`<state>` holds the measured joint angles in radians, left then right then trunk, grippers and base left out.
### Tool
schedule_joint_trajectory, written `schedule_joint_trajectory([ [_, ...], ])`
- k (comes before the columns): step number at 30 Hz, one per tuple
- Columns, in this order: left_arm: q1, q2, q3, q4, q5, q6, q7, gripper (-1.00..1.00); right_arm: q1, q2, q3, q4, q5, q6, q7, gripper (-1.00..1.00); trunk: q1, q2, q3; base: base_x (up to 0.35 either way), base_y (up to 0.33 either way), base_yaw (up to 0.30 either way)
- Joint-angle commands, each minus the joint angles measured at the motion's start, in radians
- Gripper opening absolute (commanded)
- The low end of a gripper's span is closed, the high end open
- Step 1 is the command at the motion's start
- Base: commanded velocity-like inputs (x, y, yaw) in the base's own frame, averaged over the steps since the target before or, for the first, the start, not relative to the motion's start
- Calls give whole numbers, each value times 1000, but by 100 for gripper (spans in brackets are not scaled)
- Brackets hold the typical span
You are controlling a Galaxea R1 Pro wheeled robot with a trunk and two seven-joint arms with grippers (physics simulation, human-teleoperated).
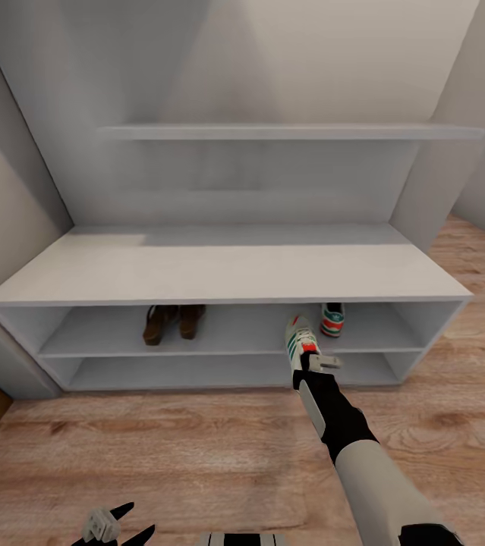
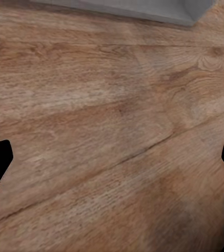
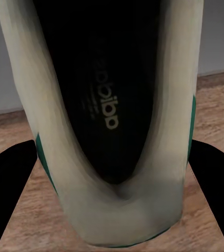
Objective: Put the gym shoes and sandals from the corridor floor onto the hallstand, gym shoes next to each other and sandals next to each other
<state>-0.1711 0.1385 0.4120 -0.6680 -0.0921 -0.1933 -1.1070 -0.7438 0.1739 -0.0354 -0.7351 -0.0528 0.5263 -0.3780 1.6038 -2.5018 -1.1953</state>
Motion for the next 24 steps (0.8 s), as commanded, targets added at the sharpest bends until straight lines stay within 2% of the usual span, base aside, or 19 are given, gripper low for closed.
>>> schedule_joint_trajectory([
  [1,-1,-1,5,-1,-10,-8,-3,100,0,1,-1,-1,-5,3,-4,-100,0,0,-1,250,-148,0],
  [9,-1,2,5,-1,-9,-8,-4,100,0,1,0,-1,-5,3,-4,-100,0,0,-1,78,-31,0],
  [15,-1,-1,5,0,-9,-7,-3,100,0,1,0,-1,-5,3,-4,-100,0,0,-1,232,-1,0],
  [21,-1,0,5,1,-9,-8,-4,100,0,1,-1,-1,-5,3,-4,-100,0,0,-1,47,0,0],
  [24,-1,-1,5,1,-9,-8,-3,100,0,1,-1,-1,-5,3,-4,-100,0,0,-1,222,0,0],
])
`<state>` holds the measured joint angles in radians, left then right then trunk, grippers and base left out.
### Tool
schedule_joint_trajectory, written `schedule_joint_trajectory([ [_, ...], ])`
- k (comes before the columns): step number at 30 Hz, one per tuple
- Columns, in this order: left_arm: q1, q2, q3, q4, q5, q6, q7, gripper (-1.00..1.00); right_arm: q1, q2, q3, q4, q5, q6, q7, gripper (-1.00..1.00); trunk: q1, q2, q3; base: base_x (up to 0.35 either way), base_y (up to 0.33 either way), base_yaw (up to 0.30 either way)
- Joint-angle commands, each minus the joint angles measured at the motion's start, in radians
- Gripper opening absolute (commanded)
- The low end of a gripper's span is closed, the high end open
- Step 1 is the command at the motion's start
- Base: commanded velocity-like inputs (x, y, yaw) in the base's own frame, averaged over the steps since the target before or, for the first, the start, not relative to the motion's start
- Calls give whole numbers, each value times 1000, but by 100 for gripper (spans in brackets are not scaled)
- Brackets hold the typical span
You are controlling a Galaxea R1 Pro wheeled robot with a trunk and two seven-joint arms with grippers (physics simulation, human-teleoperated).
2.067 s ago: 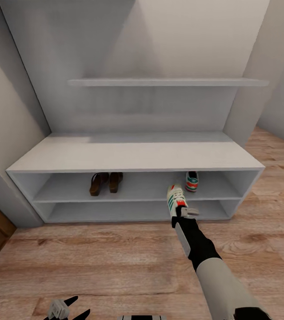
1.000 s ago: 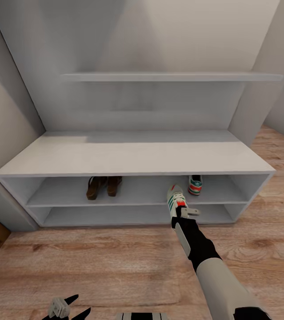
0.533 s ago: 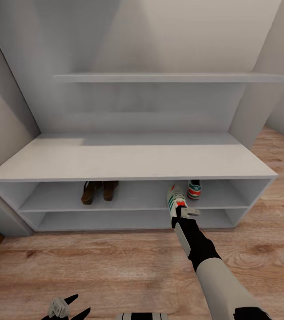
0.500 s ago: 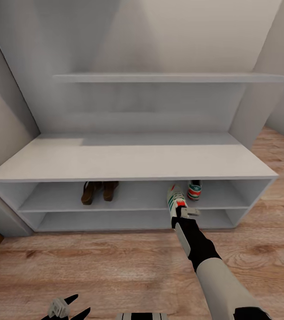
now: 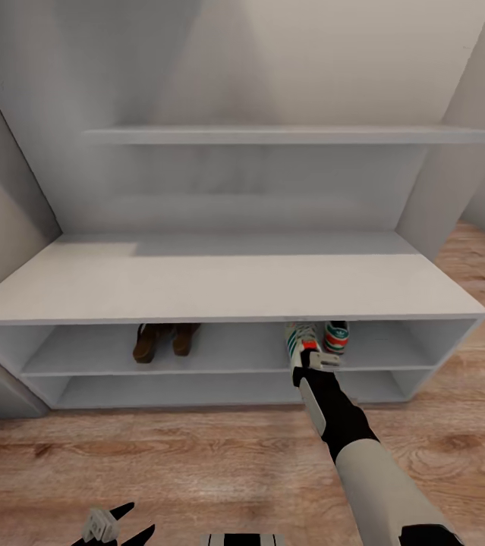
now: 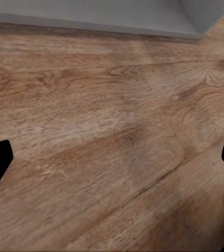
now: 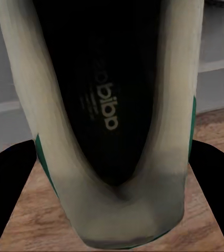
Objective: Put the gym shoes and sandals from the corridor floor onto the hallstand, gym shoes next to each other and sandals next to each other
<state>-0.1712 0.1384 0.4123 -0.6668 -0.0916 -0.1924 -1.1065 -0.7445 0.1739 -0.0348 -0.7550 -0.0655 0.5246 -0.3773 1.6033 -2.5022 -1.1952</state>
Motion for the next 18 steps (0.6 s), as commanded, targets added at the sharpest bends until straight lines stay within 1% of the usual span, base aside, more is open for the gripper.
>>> schedule_joint_trajectory([
  [1,-1,-1,5,0,-10,-9,-3,100,0,1,-2,19,7,5,-5,-100,1,0,-1,293,0,0],
  [4,-1,0,5,-1,-10,-9,-3,100,0,1,-2,19,7,5,-5,-100,1,0,-1,190,0,0],
  [9,-1,1,5,-1,-10,-9,-4,100,0,1,-2,19,7,5,-5,-100,1,0,-1,47,0,0],
  [14,-1,0,5,-1,-10,-9,-4,100,0,1,-2,18,7,3,-5,-100,1,0,-1,250,0,0],
  [18,-1,1,5,-1,-10,-9,-4,100,1,1,-2,17,7,3,-5,-100,1,0,-1,98,0,0],
])
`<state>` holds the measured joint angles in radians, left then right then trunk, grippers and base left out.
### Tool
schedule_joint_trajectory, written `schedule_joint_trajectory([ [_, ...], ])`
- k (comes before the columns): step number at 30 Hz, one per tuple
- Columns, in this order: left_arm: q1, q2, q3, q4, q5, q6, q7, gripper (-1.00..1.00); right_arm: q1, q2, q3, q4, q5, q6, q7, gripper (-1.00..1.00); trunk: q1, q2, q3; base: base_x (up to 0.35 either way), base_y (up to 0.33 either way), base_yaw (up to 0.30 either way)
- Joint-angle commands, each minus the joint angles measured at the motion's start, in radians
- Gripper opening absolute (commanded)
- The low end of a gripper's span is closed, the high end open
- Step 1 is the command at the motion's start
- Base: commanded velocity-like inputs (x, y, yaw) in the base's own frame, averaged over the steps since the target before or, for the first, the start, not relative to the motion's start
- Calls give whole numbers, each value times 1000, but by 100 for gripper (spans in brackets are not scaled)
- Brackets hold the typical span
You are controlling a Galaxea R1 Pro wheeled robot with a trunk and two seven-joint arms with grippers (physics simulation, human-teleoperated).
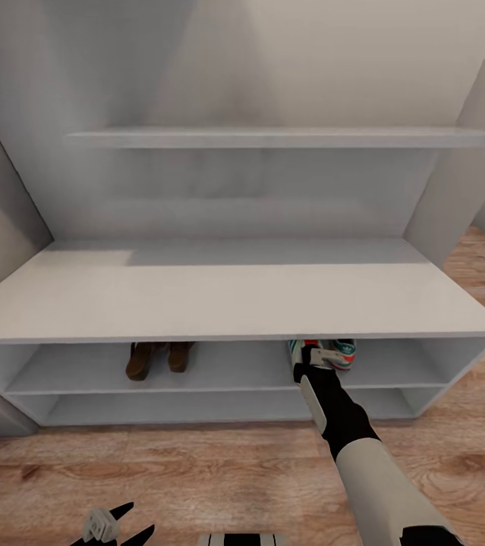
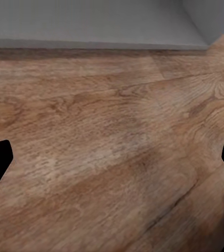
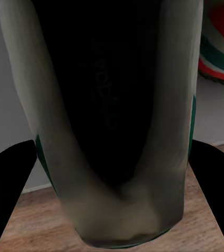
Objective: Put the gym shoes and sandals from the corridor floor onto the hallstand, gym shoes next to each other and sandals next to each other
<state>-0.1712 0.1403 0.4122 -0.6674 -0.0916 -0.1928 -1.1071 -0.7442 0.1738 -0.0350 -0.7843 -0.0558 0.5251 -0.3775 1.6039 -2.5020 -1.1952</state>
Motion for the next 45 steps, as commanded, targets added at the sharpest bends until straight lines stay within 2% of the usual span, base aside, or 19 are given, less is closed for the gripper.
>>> schedule_joint_trajectory([
  [1,-1,-1,5,-1,-10,-8,-4,100,0,1,-2,46,-3,3,-4,-100,0,0,-1,27,0,0],
  [45,-1,0,5,0,-10,-8,-4,100,0,1,-2,46,-3,3,-4,-100,0,0,-1,46,0,0],
])
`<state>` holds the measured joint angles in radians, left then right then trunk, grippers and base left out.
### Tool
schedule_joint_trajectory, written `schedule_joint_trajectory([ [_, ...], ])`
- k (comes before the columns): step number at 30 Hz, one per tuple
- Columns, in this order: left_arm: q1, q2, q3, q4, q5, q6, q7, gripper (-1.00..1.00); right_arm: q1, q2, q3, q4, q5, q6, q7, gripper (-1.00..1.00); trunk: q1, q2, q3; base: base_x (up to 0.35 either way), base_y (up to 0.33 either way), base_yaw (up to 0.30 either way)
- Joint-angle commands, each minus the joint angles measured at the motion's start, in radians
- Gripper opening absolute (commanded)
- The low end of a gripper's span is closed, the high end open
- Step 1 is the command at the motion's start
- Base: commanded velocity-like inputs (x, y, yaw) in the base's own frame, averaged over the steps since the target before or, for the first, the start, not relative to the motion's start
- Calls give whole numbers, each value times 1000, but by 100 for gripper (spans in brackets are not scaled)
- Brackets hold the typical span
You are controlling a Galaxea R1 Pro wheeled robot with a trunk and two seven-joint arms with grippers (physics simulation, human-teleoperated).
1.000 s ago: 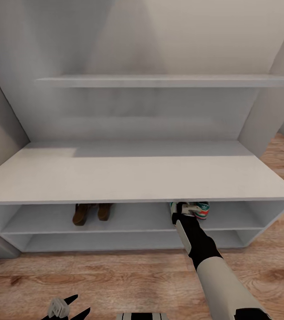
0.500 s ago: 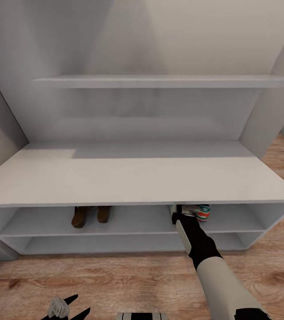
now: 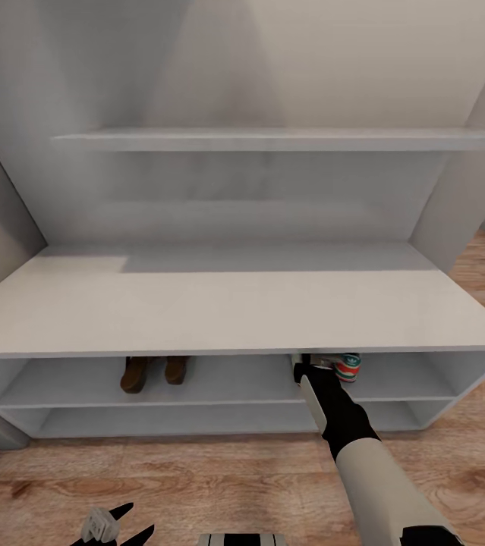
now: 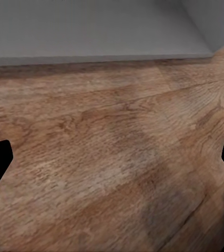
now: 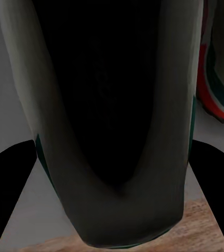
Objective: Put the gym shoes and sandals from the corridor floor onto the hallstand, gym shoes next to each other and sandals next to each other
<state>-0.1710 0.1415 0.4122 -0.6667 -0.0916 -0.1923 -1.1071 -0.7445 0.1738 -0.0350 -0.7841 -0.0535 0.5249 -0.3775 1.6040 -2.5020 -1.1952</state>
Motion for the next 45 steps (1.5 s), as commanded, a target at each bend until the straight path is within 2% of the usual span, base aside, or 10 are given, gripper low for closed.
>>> schedule_joint_trajectory([
  [1,-1,-1,5,-1,-10,-9,-4,100,0,1,-2,46,-5,3,-4,-100,0,0,-1,1,0,0],
  [7,-1,0,5,-1,-10,-9,-4,100,0,1,-2,46,-5,3,-5,-100,0,0,-1,0,0,0],
  [8,-1,0,5,-1,-10,-9,-4,100,0,1,-2,46,-5,3,-5,100,0,0,-1,0,0,0],
  [21,-1,1,5,-1,-9,-9,-5,100,0,1,-2,46,-5,4,-5,100,0,0,-1,-22,0,0],
  [45,-1,3,5,-1,-8,-9,-5,100,0,1,-2,47,-5,4,-4,100,0,0,-1,-320,0,0],
])
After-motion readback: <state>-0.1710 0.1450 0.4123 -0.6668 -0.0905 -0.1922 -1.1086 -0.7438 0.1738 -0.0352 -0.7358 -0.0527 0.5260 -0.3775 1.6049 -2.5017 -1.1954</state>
